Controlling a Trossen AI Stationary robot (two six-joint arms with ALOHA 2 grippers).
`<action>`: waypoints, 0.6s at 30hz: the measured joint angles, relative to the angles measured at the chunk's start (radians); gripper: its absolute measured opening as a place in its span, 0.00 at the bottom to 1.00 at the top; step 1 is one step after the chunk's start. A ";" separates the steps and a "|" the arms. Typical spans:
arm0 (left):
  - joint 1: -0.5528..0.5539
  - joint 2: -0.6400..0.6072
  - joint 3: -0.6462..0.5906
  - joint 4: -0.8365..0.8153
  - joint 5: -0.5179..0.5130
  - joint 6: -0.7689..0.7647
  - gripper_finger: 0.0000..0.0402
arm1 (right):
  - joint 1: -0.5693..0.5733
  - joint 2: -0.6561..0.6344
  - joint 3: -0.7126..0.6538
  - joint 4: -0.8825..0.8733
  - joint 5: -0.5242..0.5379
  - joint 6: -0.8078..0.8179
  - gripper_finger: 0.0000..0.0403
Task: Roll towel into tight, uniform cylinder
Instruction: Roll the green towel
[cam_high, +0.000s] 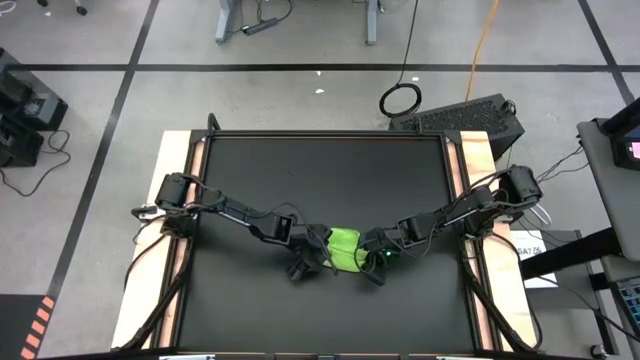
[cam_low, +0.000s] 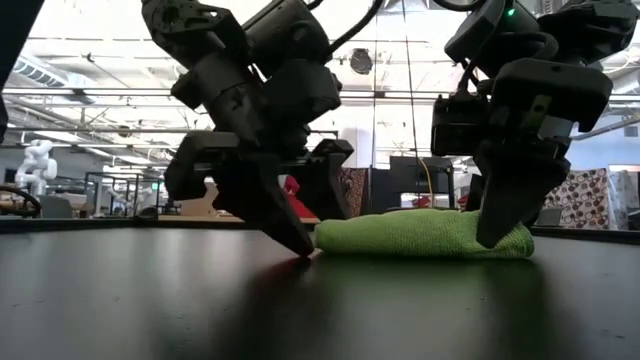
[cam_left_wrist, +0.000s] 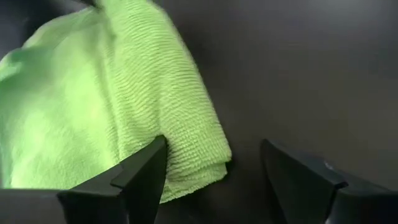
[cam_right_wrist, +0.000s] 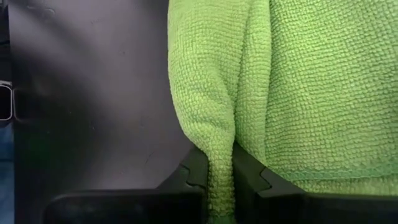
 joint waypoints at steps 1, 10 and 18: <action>0.002 0.000 0.000 0.006 -0.032 -0.028 0.66 | 0.000 0.000 0.000 0.004 0.000 0.000 0.05; 0.050 0.002 -0.002 0.026 -0.101 -0.143 0.45 | -0.001 0.002 0.000 0.051 -0.012 0.000 0.05; 0.064 0.002 -0.001 -0.005 0.103 -0.184 0.04 | 0.002 -0.053 -0.002 0.038 -0.012 -0.038 0.07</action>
